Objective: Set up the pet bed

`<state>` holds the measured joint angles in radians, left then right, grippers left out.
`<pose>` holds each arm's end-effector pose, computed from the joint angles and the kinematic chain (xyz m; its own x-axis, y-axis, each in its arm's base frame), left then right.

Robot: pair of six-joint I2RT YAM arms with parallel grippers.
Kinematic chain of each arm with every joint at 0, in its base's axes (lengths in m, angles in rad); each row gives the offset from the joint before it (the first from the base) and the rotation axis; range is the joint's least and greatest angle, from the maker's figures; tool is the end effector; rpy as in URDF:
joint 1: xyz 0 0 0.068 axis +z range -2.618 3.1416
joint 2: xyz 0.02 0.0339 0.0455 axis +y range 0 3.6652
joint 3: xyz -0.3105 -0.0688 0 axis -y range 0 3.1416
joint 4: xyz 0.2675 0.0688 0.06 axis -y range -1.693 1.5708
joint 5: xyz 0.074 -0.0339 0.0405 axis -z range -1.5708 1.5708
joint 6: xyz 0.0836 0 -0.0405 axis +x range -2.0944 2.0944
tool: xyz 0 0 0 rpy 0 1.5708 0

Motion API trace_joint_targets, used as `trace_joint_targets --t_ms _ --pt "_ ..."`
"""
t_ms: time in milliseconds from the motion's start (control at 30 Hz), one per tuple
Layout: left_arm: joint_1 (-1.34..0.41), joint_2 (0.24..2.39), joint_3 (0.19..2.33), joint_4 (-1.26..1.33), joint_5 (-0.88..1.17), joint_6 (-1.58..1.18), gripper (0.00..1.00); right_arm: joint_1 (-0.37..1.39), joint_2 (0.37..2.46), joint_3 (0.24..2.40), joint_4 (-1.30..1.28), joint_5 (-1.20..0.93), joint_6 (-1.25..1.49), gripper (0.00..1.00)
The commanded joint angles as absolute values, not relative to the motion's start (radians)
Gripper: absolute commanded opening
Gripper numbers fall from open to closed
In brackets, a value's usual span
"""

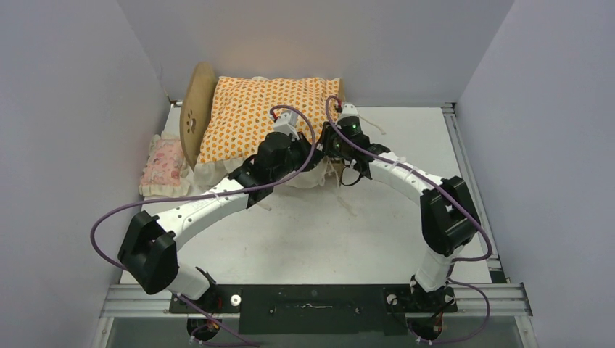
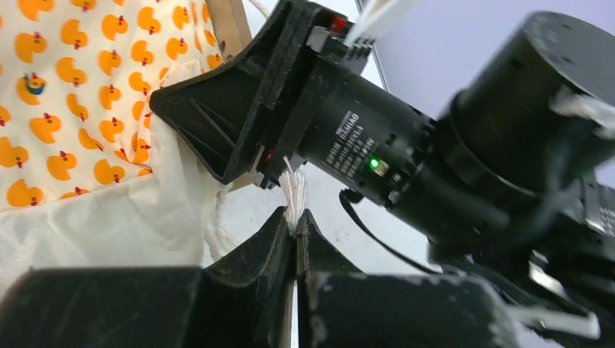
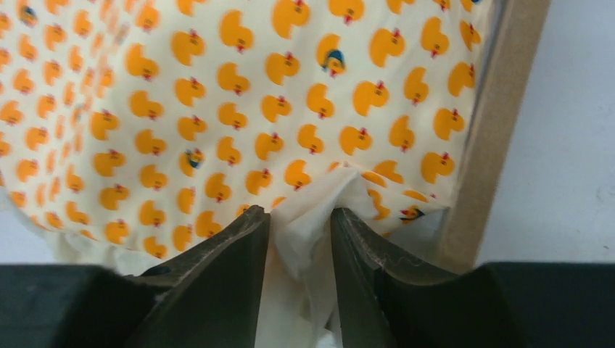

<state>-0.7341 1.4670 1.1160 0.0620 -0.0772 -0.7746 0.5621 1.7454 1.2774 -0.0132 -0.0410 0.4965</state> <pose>0.3091 -0.2702 0.3419 -0.5800 -0.4159 -0.7004 0.2901 0.6980 -0.6547 0.4038 0.2584 0.2792 -0.6127 0.1766 -0.7704 -0.3087 0.8438 0.4389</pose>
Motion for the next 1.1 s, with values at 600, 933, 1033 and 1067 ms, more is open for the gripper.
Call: trace_joint_targets --t_ms 600,933,1033,1067 --pt "-0.729 1.513 1.196 0.114 -0.03 -0.772 0.0 0.526 1.178 0.632 0.12 -0.003 0.416 0.67" --pt "-0.725 1.52 1.223 0.095 -0.027 -0.764 0.0 0.559 1.314 0.491 0.402 -0.047 0.374 0.59" --pt "-0.722 1.524 1.234 0.089 -0.02 -0.764 0.0 0.58 1.427 0.525 0.477 -0.04 0.37 0.59" --pt "-0.722 1.524 1.236 0.088 -0.021 -0.764 0.0 0.591 1.461 0.541 0.488 -0.028 0.368 0.59"
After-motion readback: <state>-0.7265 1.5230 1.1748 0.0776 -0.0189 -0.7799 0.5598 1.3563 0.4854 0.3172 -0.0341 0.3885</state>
